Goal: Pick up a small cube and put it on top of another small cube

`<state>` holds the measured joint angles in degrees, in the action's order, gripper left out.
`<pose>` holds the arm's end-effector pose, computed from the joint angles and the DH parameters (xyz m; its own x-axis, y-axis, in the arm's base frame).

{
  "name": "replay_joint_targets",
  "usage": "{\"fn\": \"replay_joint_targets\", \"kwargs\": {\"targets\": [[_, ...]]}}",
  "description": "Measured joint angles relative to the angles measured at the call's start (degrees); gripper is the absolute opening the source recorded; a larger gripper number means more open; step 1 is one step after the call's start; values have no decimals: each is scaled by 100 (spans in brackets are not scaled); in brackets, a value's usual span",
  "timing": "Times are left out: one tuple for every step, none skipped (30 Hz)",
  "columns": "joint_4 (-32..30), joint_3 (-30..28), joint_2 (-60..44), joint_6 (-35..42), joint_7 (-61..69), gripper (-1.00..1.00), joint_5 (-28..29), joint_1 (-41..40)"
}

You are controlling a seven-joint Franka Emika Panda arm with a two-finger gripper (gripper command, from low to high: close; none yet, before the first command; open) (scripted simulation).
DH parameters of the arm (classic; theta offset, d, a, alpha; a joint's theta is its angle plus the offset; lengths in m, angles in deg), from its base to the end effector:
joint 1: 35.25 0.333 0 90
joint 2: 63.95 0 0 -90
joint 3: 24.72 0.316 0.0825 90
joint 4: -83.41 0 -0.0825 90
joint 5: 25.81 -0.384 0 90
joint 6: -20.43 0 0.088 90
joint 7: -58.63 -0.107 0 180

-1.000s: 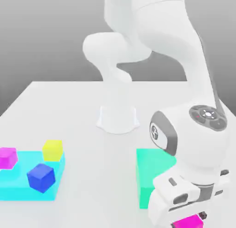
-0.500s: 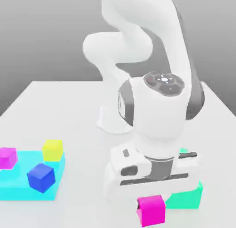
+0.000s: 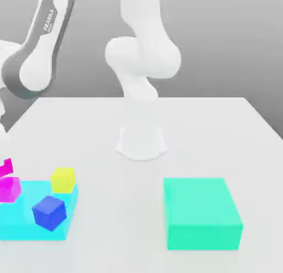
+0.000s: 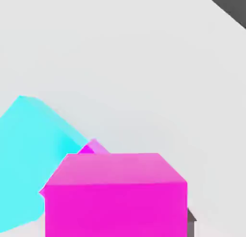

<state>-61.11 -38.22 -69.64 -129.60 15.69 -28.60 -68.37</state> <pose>0.3165 -0.3389 0.2410 -0.0334 -0.9994 -0.0008 -0.9994 0.0334 -0.0009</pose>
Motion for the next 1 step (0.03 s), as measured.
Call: {"fn": "replay_joint_targets", "kwargs": {"targets": [[0,0,0,0,0,100,0,0]]}}
